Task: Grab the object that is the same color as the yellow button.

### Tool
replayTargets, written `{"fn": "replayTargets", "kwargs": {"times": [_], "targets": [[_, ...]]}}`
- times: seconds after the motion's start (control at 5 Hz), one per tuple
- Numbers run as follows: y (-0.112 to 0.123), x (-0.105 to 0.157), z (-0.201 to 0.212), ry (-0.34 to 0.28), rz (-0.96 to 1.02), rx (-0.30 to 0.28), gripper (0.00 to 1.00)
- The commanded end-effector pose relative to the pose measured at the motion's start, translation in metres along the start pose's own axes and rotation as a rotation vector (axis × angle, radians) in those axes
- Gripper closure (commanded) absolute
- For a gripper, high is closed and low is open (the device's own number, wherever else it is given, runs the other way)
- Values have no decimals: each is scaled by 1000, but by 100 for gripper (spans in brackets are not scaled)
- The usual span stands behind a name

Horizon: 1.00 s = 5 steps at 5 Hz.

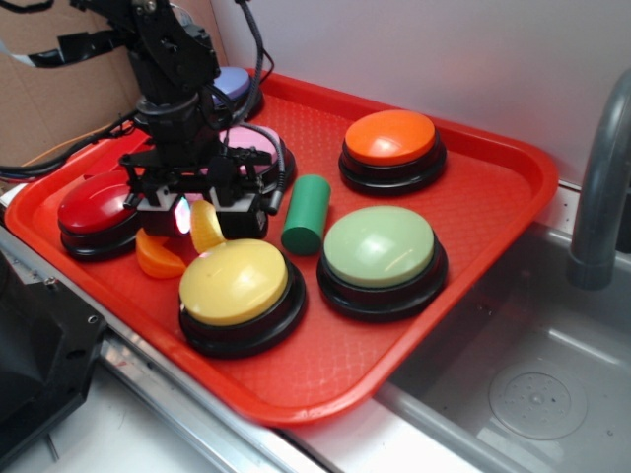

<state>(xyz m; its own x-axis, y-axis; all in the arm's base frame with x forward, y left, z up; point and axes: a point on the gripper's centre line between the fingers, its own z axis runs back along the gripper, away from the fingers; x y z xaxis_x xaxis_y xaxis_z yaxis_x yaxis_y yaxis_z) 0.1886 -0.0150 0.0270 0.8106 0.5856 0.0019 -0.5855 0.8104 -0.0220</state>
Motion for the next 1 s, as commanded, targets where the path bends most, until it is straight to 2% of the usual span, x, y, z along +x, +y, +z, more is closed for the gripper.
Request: {"fn": "replayTargets", "kwargs": {"times": [0.0,0.4,0.6,0.8], "targets": [[-5,5,22,-39,-82,-67,100],[-20,16,97,-27,-359,-112,100],[-20,20,135,-34,-465,-161,100],[-11,26,174,-92,-536,-228,100]]}}
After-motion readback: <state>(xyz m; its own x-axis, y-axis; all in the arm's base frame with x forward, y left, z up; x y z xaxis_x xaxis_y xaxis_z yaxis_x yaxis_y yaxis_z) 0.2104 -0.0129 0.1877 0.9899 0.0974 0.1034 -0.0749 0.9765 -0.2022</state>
